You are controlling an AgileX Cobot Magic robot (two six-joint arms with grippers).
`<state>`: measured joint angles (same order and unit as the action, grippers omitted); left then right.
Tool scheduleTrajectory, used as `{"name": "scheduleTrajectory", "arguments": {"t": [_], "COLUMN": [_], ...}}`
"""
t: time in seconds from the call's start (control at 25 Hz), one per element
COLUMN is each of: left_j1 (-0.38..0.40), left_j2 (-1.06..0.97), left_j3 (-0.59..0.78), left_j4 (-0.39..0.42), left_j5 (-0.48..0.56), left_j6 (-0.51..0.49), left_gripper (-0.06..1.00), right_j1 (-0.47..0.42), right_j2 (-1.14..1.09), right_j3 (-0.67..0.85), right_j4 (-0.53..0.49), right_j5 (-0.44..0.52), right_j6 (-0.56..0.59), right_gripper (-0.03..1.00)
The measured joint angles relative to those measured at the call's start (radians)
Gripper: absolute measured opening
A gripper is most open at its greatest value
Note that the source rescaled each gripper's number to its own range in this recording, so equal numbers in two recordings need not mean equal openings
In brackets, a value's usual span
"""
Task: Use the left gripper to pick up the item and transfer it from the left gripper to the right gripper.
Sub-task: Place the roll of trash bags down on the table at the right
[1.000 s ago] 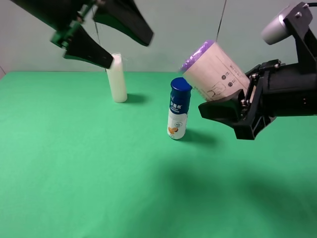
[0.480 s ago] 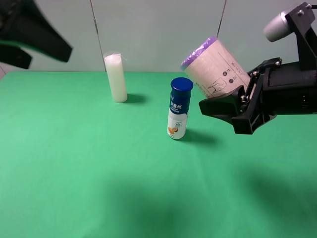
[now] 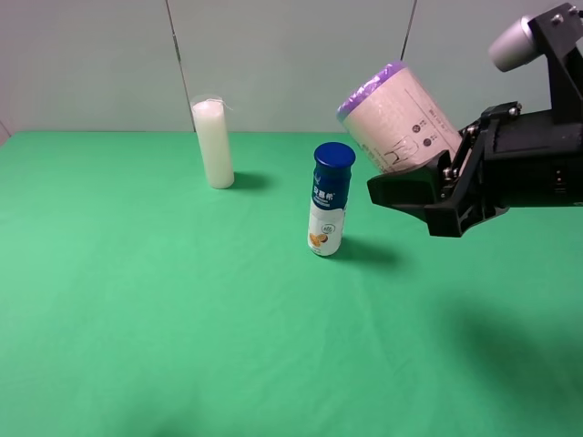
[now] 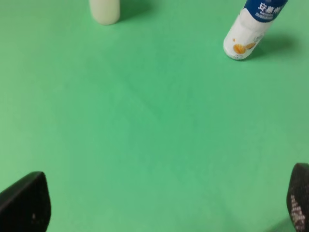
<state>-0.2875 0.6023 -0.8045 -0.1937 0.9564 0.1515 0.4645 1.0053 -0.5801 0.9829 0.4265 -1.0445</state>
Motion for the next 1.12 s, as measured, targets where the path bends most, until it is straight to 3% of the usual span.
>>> {"name": "scheduleTrajectory", "arguments": {"t": [0.36, 0.6, 0.84, 1.12], "left_j1": [0.000, 0.000, 0.000, 0.000], "left_j2": [-0.387, -0.592, -0.606, -0.606], "left_j3": [0.225, 0.277, 0.288, 0.318], "left_j4": [0.013, 0.115, 0.231, 0.261], "left_j5": [0.018, 0.157, 0.203, 0.123], "left_j6": [0.023, -0.009, -0.089, -0.108], "left_gripper": [0.96, 0.96, 0.95, 0.94], "right_j1": [0.000, 0.000, 0.000, 0.000], "right_j2": [0.000, 0.000, 0.000, 0.000], "right_j3": [0.000, 0.000, 0.000, 0.000], "right_j4": [0.000, 0.000, 0.000, 0.000], "right_j5": [-0.006, -0.015, -0.023, -0.025], "right_j6": [0.005, 0.014, 0.034, 0.043], "right_gripper": [0.01, 0.01, 0.01, 0.01]}}
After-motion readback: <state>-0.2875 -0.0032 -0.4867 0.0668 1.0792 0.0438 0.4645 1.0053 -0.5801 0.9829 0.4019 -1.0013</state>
